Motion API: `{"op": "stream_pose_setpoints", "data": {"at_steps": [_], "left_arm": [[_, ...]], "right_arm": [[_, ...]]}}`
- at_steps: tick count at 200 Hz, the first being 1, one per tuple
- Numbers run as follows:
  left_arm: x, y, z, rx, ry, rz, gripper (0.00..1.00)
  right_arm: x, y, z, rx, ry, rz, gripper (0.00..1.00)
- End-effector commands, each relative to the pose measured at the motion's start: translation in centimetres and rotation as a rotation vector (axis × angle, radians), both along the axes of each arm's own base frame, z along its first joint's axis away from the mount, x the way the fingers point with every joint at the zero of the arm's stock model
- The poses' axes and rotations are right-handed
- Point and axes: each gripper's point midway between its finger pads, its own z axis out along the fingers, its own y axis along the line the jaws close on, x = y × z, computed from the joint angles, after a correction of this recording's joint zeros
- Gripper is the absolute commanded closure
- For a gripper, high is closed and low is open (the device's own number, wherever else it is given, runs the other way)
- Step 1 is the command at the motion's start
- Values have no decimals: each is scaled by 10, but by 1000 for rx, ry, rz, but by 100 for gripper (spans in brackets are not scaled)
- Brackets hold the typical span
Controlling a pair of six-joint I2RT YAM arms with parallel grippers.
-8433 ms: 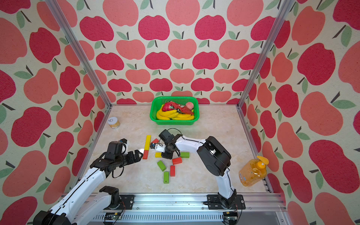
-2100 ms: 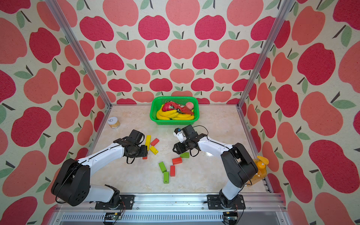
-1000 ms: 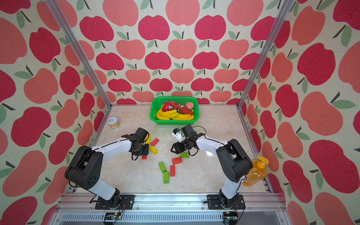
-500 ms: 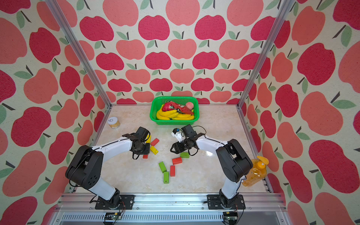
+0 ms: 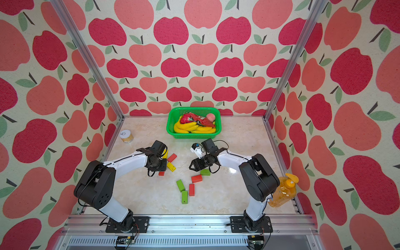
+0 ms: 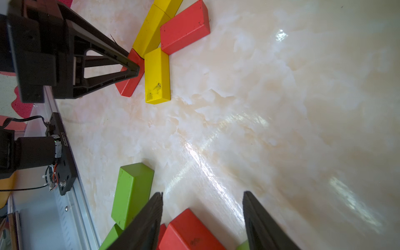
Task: Assemble the letter k with building blocks
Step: Adjust the building block at the center of the board.
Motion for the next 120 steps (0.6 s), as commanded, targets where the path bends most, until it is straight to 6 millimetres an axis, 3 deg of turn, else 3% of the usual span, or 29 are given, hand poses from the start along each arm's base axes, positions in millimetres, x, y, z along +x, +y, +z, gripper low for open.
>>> {"op": "stream_pose_setpoints", "data": {"at_steps": [1, 33, 70, 87, 120], "left_arm": [[4, -1, 0, 9, -3, -8, 40], [8, -6, 16, -18, -57, -37, 32], [7, -6, 44, -48, -133, -49, 32], [4, -4, 45, -51, -131, -46, 38], [-3, -5, 30, -55, -85, -49, 37]], "right_arm": [[0, 3, 1, 6, 34, 1, 38], [1, 3, 0, 8, 39, 1, 39], [-4, 9, 9, 55, 27, 23, 40], [-6, 12, 9, 50, 23, 31, 40], [-7, 11, 9, 46, 26, 33, 40]]}}
